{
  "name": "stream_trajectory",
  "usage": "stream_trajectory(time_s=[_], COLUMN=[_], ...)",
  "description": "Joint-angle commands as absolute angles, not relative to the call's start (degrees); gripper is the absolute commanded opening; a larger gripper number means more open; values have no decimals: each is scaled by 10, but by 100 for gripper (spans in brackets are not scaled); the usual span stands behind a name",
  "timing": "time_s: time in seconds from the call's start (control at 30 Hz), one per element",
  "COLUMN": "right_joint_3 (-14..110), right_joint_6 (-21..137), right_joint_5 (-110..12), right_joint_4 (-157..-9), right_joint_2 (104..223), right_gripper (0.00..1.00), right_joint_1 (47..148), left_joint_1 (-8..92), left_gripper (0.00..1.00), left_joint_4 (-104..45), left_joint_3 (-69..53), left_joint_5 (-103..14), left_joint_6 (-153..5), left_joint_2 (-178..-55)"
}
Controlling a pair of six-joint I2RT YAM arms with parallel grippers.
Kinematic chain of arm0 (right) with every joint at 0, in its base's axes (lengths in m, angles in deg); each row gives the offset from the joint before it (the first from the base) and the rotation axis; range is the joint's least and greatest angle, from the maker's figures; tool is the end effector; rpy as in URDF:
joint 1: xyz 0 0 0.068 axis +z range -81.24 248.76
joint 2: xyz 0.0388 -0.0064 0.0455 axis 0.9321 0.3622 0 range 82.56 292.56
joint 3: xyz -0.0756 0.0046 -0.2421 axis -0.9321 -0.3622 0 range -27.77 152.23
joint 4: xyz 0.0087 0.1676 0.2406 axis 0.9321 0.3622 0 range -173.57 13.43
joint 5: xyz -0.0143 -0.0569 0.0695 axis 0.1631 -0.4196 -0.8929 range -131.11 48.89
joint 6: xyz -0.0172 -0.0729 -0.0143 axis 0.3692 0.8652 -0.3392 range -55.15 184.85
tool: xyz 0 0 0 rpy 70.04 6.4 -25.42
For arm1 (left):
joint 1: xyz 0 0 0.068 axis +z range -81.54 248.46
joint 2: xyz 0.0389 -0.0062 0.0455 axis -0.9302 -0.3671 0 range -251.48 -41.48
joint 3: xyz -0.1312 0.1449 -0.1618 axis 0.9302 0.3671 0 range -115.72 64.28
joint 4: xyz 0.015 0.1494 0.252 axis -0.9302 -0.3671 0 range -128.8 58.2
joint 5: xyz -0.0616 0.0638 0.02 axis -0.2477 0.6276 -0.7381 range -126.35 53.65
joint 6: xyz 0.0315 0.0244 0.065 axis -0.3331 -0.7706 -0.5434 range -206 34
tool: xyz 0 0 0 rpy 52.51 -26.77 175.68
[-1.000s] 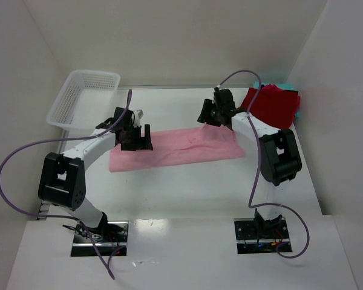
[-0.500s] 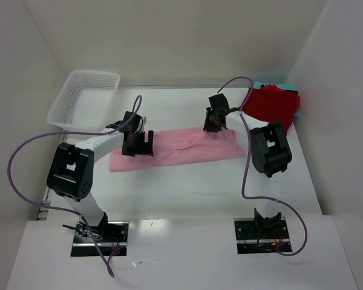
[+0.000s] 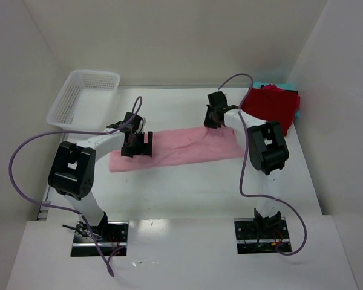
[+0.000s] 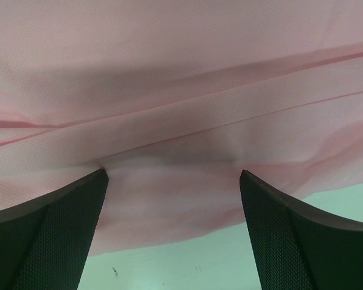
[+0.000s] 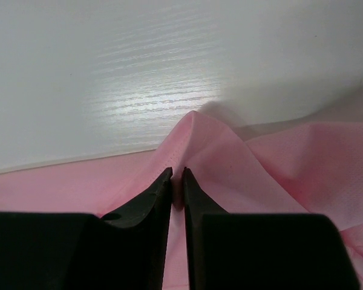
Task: Fold and stack the t-shirts
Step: Fold the other side of the tshirt into a rectangle
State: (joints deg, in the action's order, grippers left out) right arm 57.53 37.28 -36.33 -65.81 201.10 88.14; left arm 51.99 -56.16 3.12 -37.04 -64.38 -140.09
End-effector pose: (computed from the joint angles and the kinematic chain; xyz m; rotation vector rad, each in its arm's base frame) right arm 0.4639 0.1574 0.1177 0.2133 2.4647 0.2543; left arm 0.3641 -0.1086 0.1110 -0.1159 2.6680 -0.2341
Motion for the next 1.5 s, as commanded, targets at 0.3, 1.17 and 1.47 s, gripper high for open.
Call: stream_trajectory(time_s=[0.3,1.17,1.47], right_joint_3=[581,443,454], right_joint_6=[354,371,371], right_joint_5=[-379,-351,-306], right_joint_4=[-704,-703,-676], right_joint_2=[2000,1918,1918], right_gripper=[62,68,26], right_joint_1=[879,821,809], left_joint_1=[519,519,519], left_gripper=[97,100,100], left_joint_4=[-573,-583,-589], left_joint_3=[26,5,5], left_joint_5=[-351,-340,-340], left_joint_6=[-633,-633,-639], left_joint_2=[-1412,-1412,-1428])
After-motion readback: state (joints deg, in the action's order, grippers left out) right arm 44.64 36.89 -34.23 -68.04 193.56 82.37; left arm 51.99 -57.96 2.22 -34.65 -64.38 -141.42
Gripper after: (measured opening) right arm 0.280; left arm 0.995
